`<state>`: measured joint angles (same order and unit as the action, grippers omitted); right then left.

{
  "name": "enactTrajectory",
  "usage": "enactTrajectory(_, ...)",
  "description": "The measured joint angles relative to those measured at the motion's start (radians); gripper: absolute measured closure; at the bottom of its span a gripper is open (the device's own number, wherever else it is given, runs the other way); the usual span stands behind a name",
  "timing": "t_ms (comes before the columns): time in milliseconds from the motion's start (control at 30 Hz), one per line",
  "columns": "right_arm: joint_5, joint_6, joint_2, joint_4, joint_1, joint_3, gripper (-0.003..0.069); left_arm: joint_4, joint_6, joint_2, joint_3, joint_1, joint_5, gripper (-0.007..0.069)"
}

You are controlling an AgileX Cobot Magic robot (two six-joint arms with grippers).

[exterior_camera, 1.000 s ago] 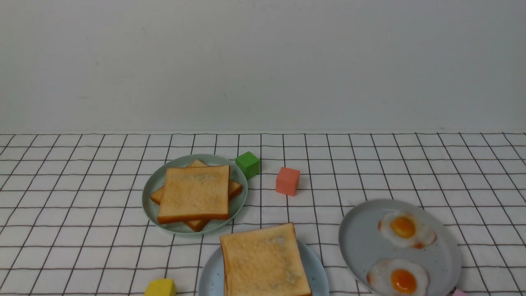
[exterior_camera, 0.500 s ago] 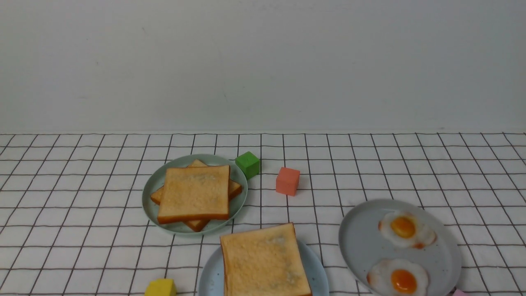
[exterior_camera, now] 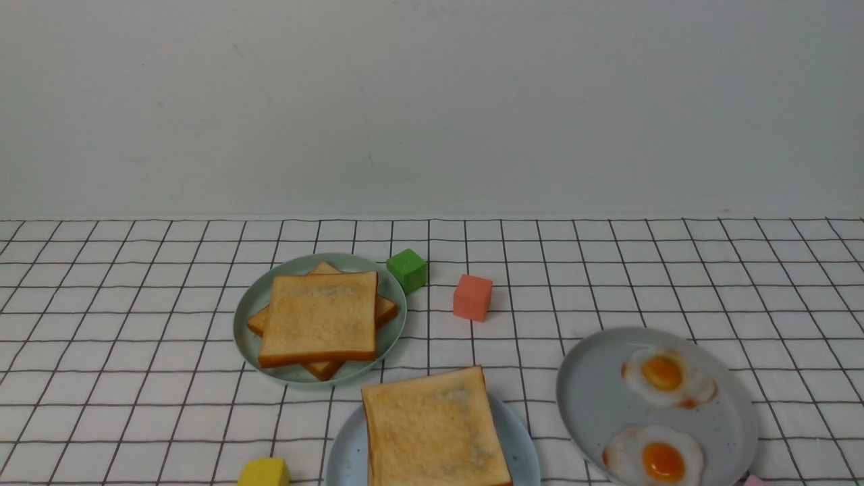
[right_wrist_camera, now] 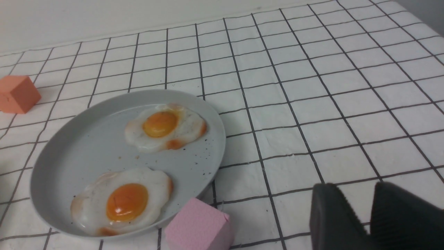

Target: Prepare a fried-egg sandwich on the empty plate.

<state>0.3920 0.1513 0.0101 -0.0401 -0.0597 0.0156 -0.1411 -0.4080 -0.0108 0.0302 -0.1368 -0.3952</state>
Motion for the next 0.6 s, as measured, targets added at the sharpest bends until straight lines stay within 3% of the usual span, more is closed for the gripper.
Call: enactTrajectory(600,0.000,0.000,0.000,0.000,0.000,0.000,0.0429,0.000,0.000,0.000,0.000,0.000,0.000,0.0550)
